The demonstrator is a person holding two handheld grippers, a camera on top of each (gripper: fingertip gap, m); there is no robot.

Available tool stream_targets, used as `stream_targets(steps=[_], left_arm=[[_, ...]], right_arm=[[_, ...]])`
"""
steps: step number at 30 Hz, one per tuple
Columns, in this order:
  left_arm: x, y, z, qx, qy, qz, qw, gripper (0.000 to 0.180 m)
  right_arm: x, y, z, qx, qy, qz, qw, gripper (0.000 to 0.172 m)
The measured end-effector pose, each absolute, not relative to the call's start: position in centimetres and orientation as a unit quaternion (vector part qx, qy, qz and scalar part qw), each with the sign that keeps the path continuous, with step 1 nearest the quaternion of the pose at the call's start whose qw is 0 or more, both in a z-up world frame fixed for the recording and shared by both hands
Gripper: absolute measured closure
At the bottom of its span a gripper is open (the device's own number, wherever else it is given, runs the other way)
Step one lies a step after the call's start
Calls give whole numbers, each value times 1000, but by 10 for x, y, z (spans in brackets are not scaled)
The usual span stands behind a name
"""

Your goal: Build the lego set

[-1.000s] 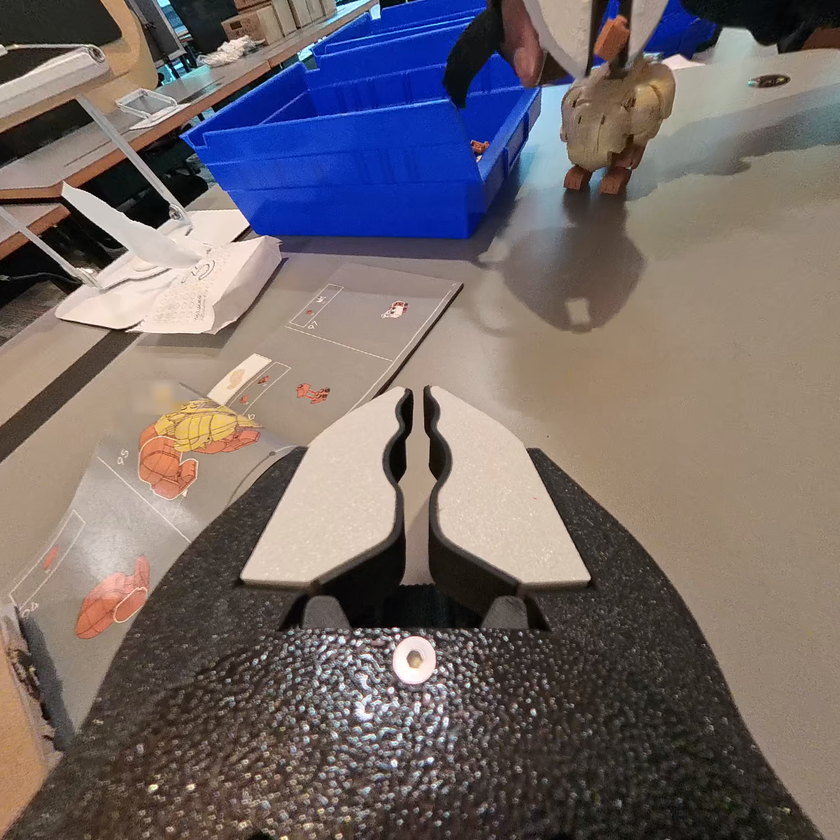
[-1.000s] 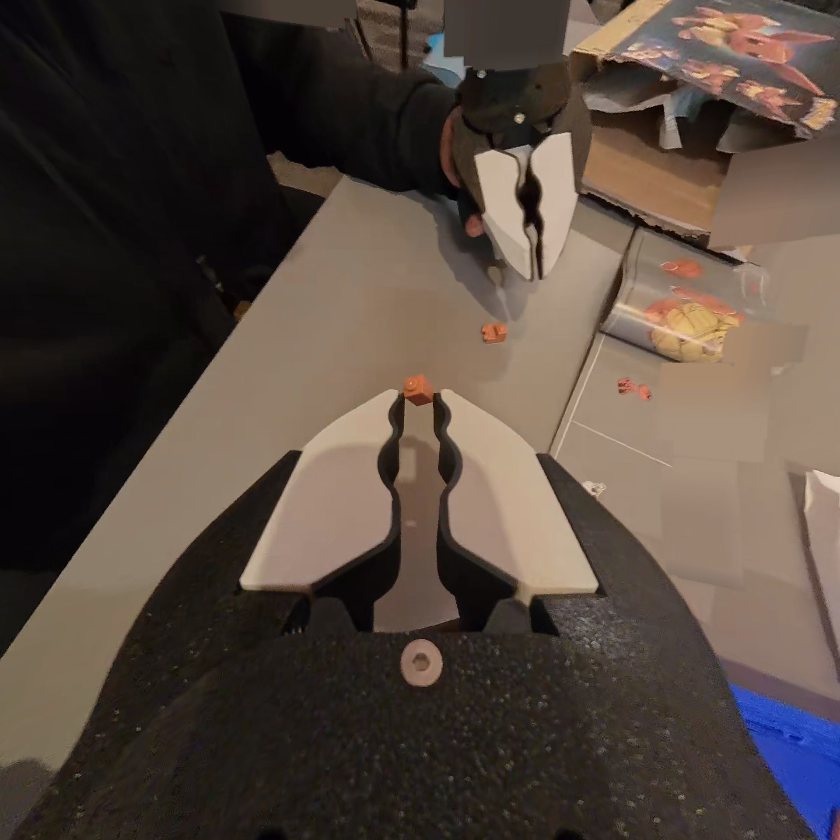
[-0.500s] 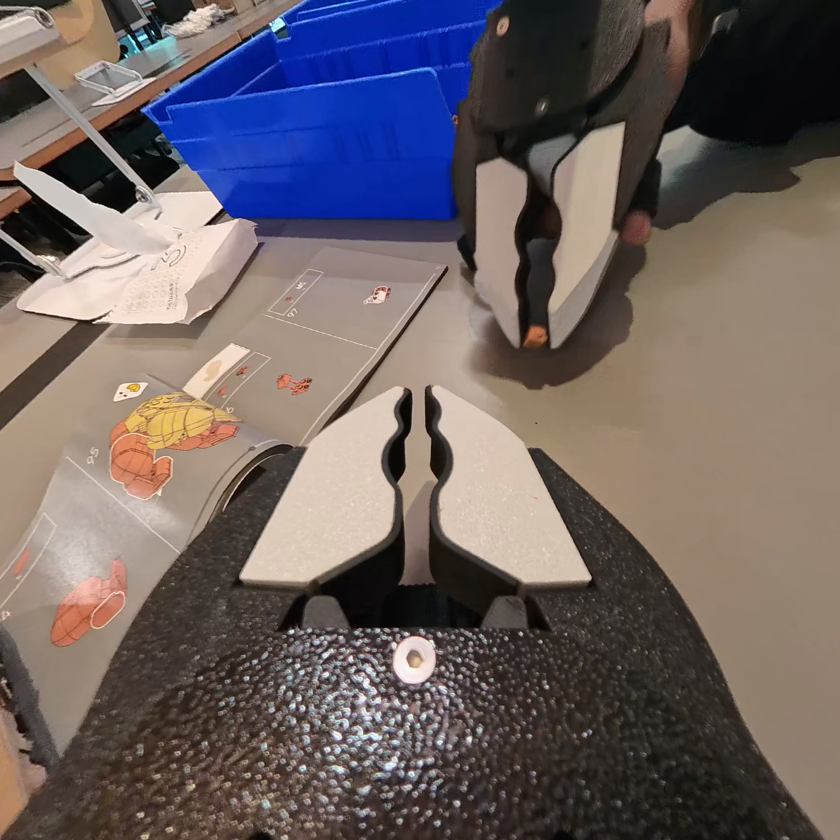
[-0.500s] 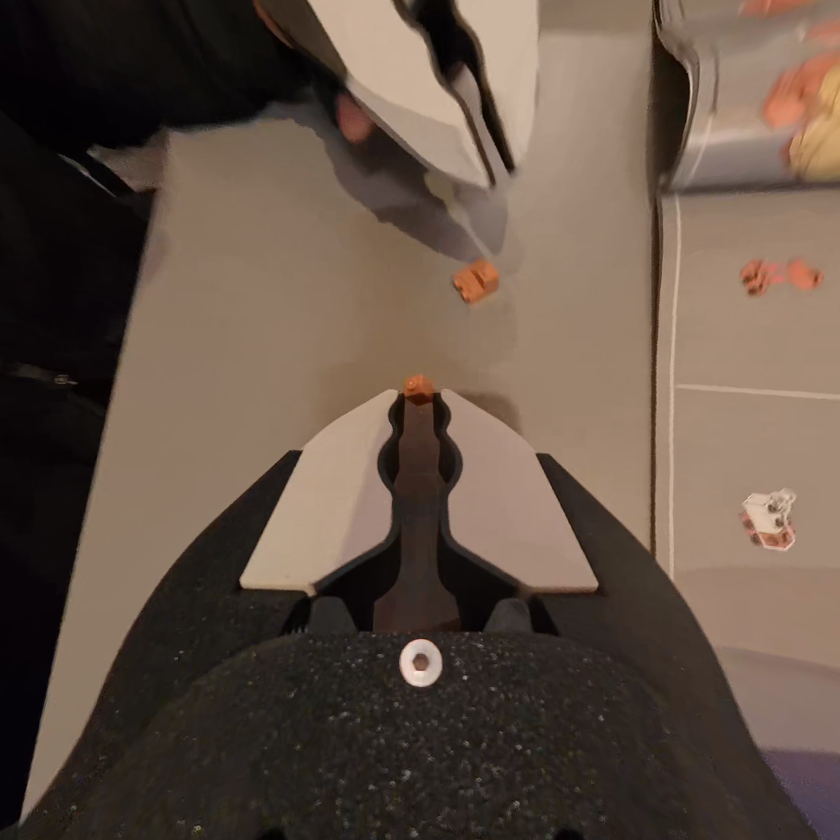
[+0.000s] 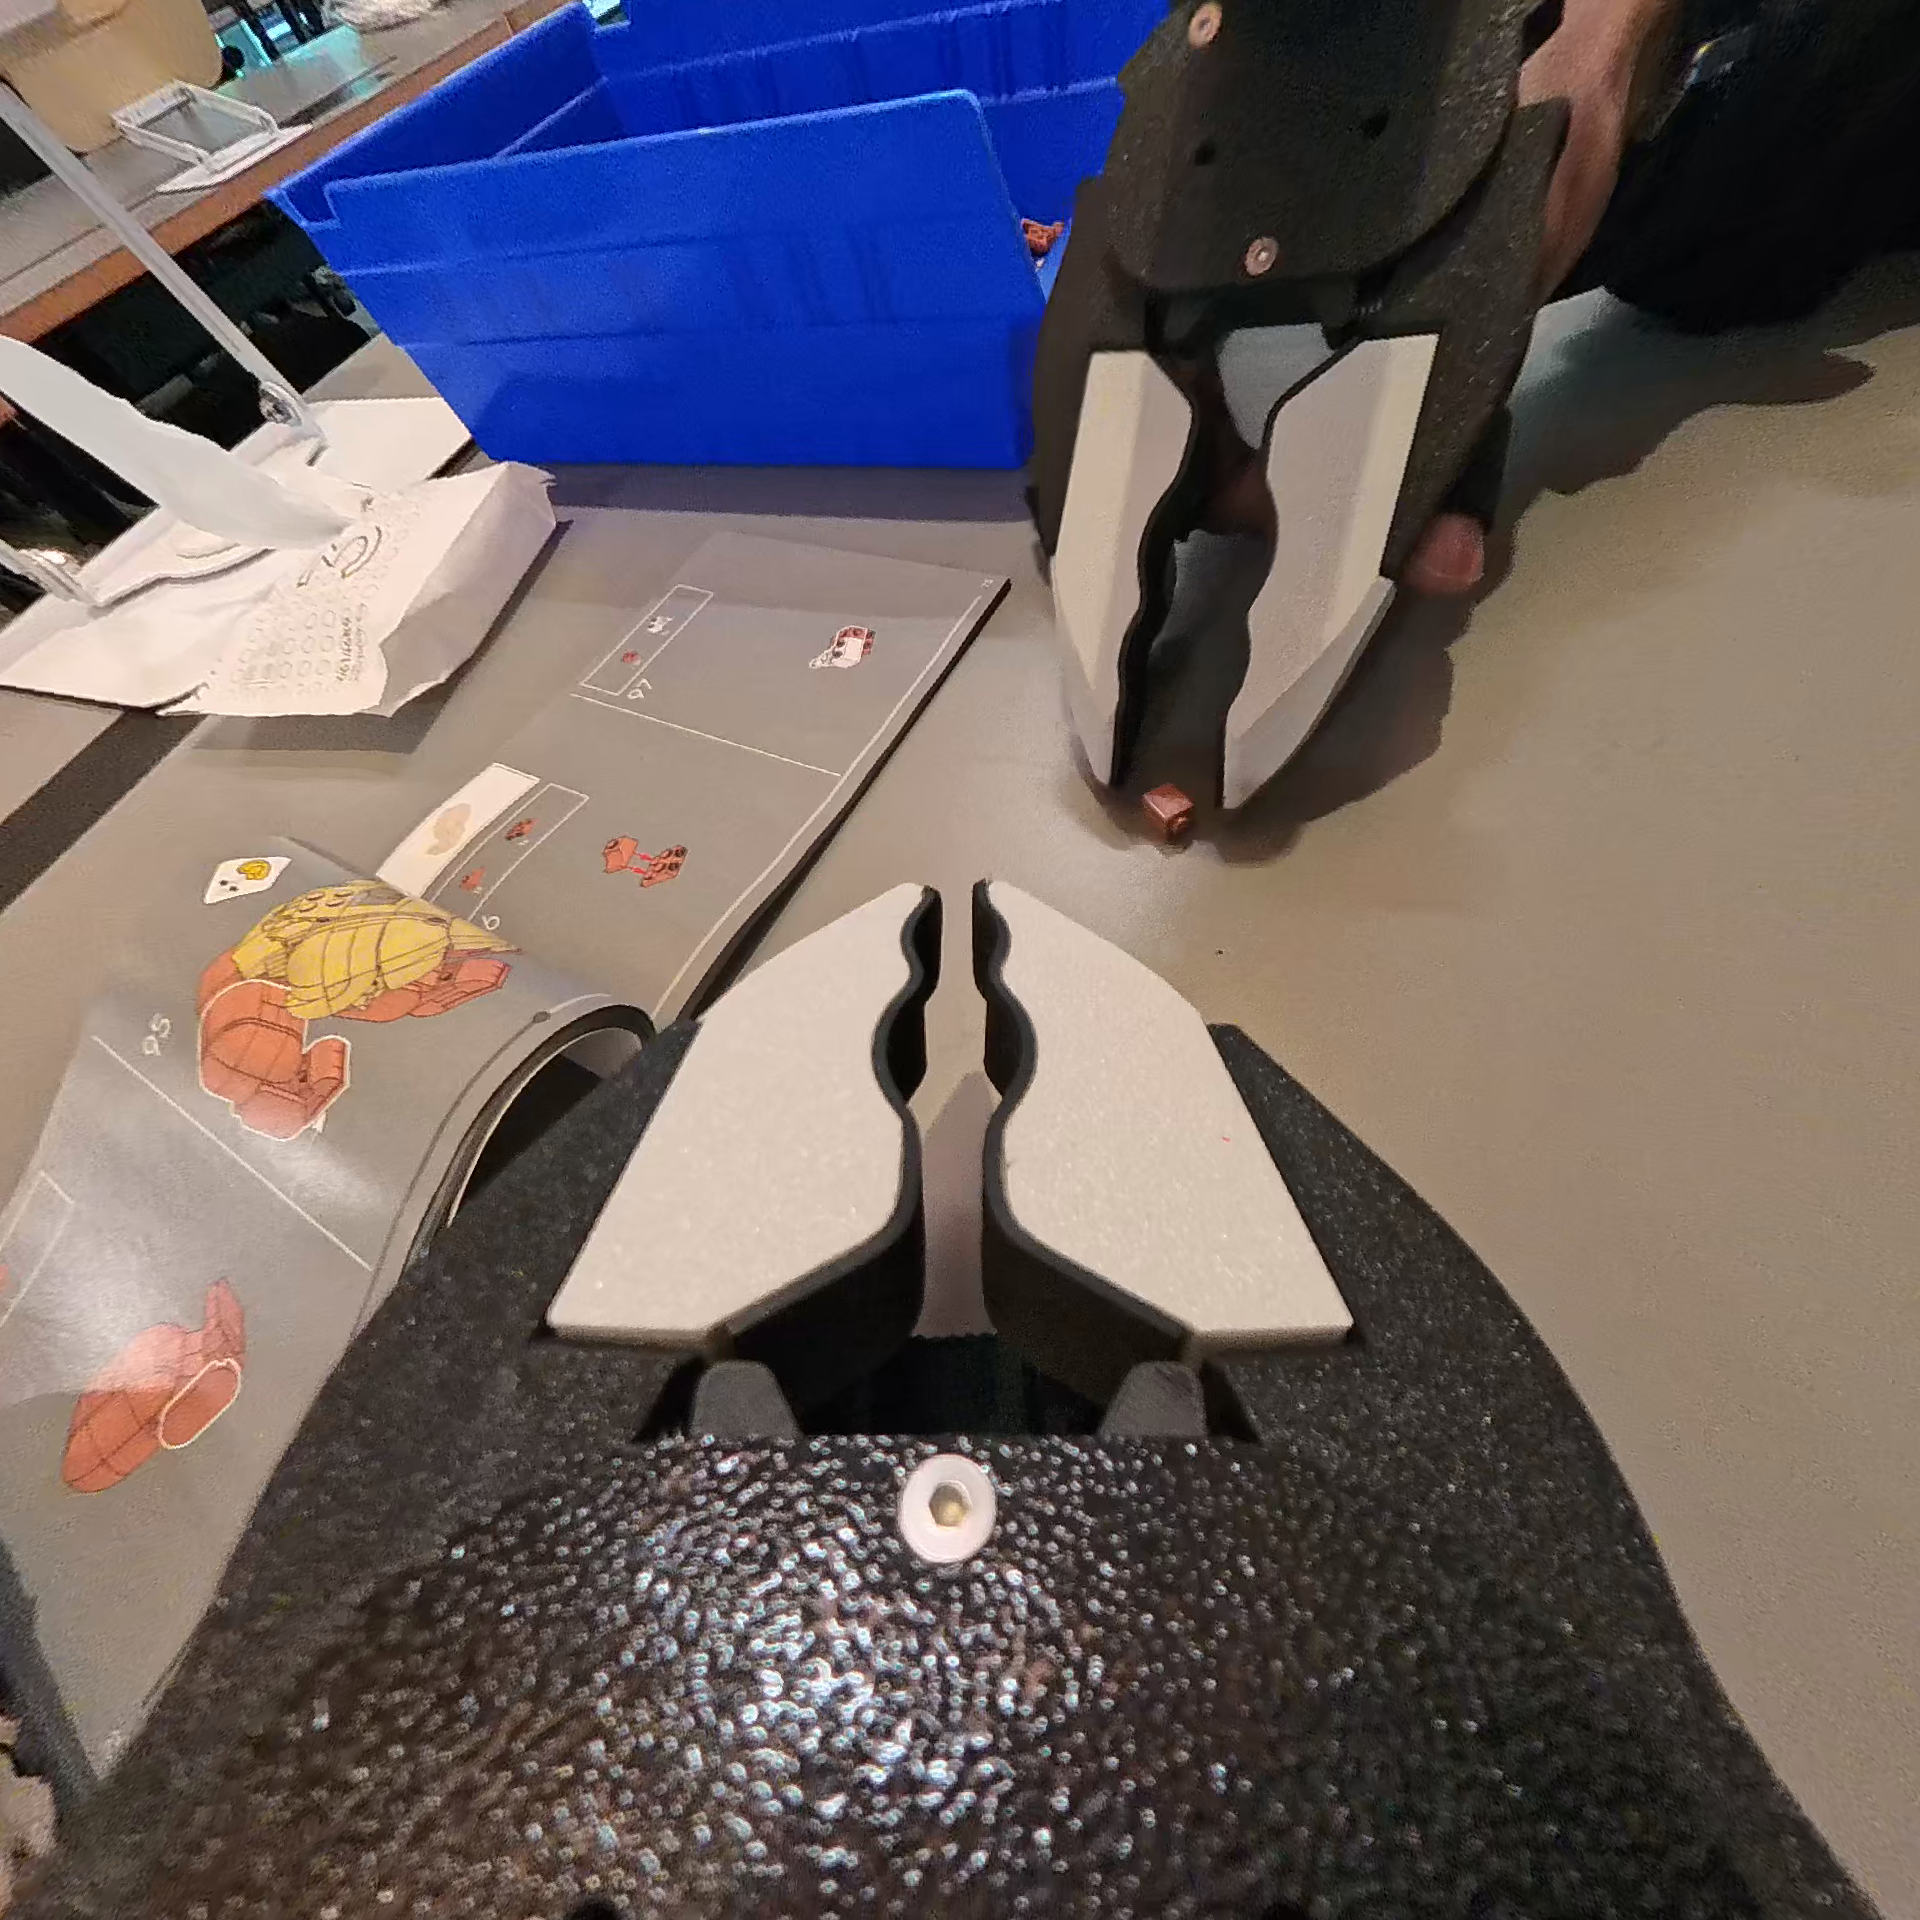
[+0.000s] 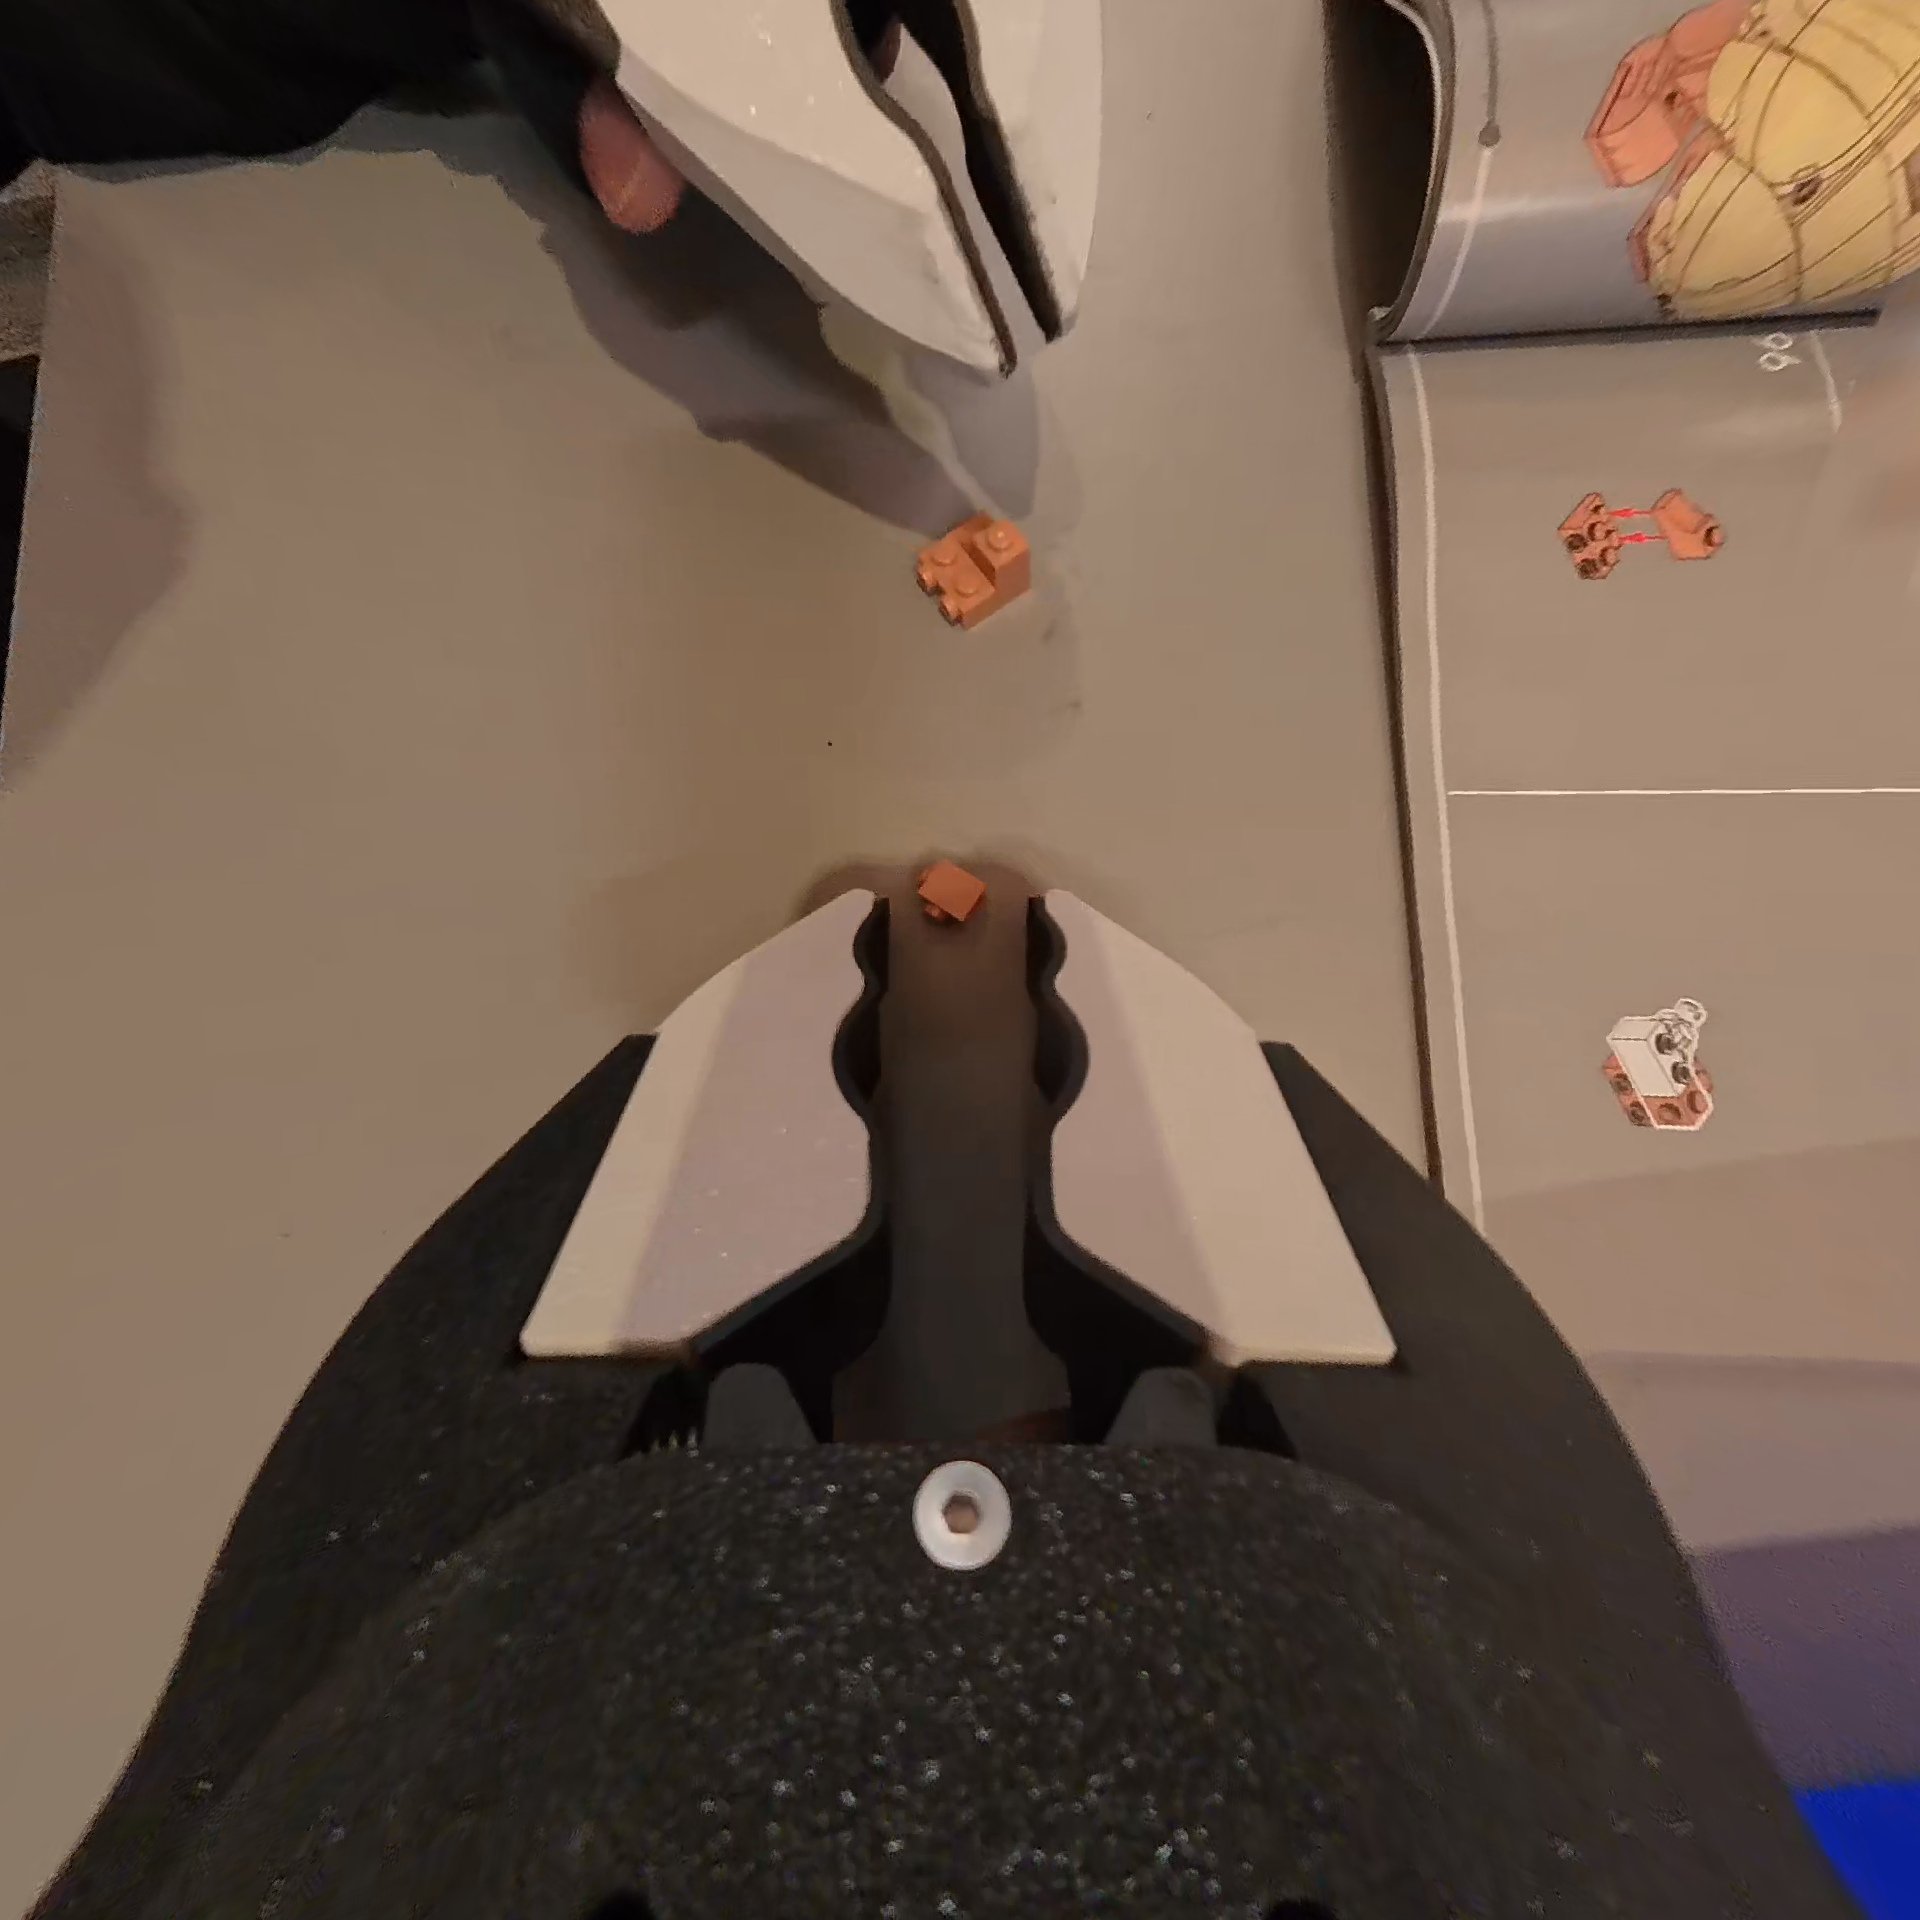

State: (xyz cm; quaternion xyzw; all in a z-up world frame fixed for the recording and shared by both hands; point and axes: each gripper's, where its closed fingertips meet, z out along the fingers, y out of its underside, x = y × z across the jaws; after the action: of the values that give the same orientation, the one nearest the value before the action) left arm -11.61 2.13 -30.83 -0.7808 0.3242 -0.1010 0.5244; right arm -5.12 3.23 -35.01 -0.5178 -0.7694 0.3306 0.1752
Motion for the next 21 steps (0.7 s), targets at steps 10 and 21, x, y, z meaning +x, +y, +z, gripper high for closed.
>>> stream_targets(steps=[10, 21], left_arm=[[-122, 24, -306, -784, 308, -109, 528, 176], [-127, 28, -310, -795, 299, -108, 516, 173]], right_arm=[[-29, 2, -262, -502, -733, 421, 182, 152], [20, 88, -183, -554, -663, 414, 287, 148]])
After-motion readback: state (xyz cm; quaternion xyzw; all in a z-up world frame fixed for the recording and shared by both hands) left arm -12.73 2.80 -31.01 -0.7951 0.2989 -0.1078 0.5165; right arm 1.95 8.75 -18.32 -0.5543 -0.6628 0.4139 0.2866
